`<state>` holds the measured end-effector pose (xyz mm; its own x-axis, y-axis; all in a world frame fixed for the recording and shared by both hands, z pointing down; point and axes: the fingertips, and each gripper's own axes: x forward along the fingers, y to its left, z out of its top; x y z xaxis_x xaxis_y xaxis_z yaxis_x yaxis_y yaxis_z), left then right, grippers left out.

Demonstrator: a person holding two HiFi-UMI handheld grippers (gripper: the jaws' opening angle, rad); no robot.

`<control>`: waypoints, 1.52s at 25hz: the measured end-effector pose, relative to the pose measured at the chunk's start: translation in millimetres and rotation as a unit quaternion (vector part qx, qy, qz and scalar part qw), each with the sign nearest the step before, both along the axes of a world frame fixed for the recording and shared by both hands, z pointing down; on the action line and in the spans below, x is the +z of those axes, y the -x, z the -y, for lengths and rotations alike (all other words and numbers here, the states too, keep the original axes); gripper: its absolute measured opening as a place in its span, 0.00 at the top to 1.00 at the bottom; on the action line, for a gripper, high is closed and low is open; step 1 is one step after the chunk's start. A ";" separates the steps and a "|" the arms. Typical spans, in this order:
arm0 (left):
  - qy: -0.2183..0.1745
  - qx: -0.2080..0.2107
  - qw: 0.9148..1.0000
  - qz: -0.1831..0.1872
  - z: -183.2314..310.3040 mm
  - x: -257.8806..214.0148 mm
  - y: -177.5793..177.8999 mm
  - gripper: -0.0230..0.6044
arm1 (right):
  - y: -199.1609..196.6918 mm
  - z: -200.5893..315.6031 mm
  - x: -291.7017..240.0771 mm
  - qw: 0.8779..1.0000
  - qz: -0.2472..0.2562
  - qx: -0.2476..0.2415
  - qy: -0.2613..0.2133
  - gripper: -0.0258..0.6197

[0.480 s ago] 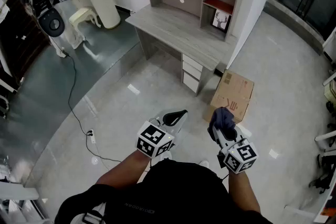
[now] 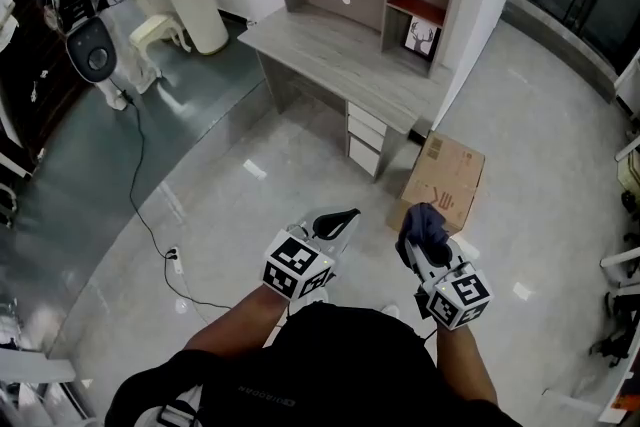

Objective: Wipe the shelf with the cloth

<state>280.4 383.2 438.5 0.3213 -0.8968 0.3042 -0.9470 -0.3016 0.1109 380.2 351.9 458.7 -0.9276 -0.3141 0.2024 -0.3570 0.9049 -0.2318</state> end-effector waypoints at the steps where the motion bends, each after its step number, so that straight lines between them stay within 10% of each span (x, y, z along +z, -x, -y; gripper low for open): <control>1: 0.003 0.000 1.000 0.001 0.8 1.5 1.1 0.95 | 1.8 0.1 -0.2 1.000 0.002 -0.002 0.005 0.83; 38: 0.017 0.008 0.999 -0.035 -42.0 31.5 147.4 0.95 | 133.1 -42.6 15.7 0.999 -0.005 0.031 0.032 0.81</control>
<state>133.0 425.3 470.0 0.3570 -0.8806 0.3115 -0.9317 -0.3117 0.1865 247.1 394.4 474.4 -0.9044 -0.3570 0.2337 -0.4146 0.8646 -0.2838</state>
